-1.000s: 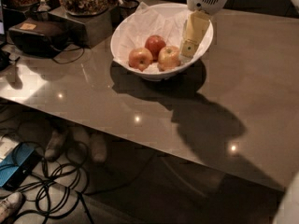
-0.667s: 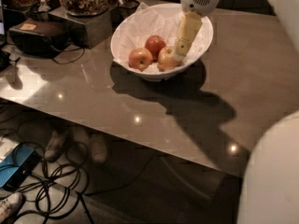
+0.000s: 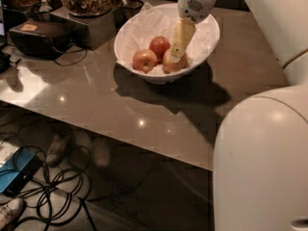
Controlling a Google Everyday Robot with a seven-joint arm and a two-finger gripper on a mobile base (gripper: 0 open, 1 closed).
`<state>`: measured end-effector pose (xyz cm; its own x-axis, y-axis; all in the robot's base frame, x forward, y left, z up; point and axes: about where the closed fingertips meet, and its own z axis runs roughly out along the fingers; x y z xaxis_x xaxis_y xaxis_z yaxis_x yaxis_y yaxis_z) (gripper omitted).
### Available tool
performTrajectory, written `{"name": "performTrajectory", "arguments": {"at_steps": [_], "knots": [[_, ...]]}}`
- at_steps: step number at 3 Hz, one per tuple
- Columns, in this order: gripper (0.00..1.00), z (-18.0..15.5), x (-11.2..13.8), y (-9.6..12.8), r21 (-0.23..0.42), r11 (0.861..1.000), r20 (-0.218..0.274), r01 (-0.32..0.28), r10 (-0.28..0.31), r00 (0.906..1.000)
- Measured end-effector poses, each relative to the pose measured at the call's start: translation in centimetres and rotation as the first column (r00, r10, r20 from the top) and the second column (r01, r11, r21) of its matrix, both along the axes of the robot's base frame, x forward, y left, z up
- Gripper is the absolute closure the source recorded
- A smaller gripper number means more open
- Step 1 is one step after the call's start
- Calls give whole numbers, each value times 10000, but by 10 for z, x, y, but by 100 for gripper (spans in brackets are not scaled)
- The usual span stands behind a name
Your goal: Pick apple from white bowl
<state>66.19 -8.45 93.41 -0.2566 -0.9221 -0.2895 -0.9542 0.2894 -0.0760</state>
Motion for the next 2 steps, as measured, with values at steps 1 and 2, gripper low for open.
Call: {"name": "performTrajectory", "arguments": {"at_steps": [1, 2], "knots": [[12, -12, 9, 4, 67, 9999, -230, 84, -83, 9997], [21, -23, 15, 5, 59, 9998, -436, 181, -179, 9989]]}}
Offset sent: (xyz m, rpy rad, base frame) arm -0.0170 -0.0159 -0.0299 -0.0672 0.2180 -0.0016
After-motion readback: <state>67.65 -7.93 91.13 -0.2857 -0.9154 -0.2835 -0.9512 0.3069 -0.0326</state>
